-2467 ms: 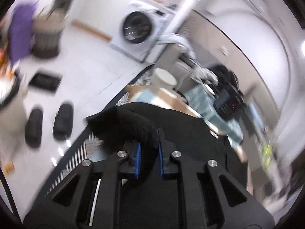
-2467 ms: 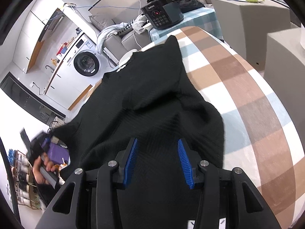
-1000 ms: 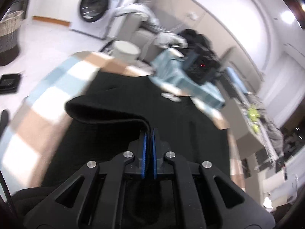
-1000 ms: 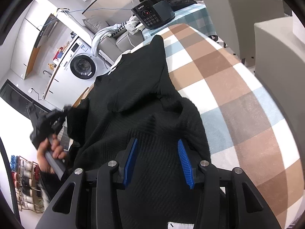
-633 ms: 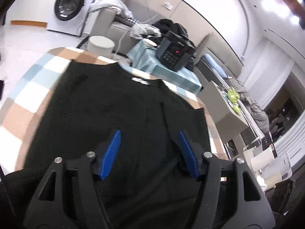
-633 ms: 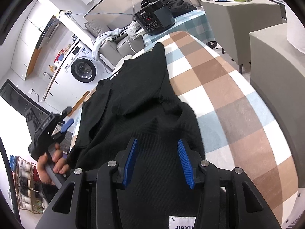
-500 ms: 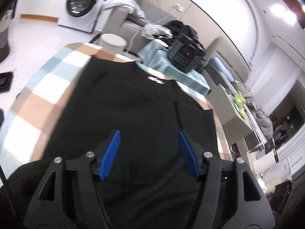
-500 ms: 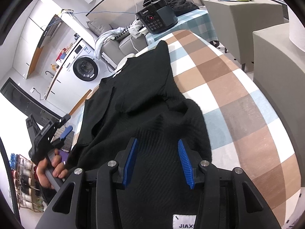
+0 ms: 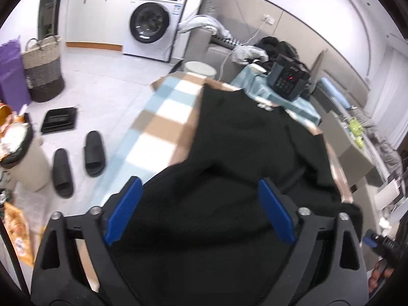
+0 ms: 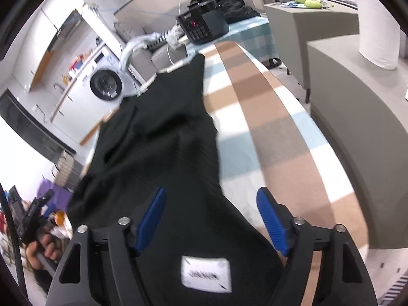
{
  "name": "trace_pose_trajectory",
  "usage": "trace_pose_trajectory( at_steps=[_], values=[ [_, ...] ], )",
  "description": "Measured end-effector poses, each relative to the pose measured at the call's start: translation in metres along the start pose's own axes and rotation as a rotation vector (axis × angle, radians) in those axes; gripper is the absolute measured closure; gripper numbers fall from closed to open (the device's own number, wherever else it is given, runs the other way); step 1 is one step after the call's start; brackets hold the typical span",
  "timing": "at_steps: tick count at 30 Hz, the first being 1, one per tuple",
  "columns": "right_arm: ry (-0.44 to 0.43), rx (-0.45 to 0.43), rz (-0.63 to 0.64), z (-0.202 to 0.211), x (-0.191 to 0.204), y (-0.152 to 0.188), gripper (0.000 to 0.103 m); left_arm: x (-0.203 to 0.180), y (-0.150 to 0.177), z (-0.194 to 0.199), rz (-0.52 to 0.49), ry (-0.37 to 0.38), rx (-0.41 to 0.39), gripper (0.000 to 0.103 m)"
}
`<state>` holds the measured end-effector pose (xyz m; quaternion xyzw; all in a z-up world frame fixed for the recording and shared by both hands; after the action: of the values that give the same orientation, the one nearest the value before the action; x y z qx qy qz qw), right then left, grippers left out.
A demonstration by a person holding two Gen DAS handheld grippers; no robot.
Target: Fold small clothes
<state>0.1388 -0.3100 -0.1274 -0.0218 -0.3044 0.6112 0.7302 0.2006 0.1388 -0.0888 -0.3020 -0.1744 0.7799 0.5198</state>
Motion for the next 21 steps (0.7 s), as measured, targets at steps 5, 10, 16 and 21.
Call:
trace_pose_trajectory(
  at_steps=[5, 10, 16, 21],
  values=[
    [0.012, 0.025, 0.034, -0.002, -0.007, 0.016, 0.027, 0.043, 0.05, 0.023, -0.009, -0.09, 0.014, 0.008],
    [0.019, 0.027, 0.084, -0.005, 0.0, 0.018, 0.027, 0.066, 0.087, 0.024, -0.01, -0.1, 0.057, 0.008],
    [0.028, 0.035, 0.083, -0.009, -0.001, 0.023, 0.027, 0.077, 0.11, 0.007, 0.006, -0.114, 0.126, 0.018],
    [0.006, 0.034, 0.062, -0.006, -0.003, 0.026, 0.027, 0.063, 0.114, -0.013, -0.035, -0.132, 0.179, 0.026]
  ],
)
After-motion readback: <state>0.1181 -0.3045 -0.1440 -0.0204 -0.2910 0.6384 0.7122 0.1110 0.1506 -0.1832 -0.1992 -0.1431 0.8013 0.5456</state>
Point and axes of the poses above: each gripper's, at about its wrist camera, not at the fingertips, and z roughly against the way its jaws point, x to its left, y to its underside, the point moved 8 cm from there along -z, roughly the way its jaws point, and after that the axes turned 7 degrees about x, right-handed, at the moved point
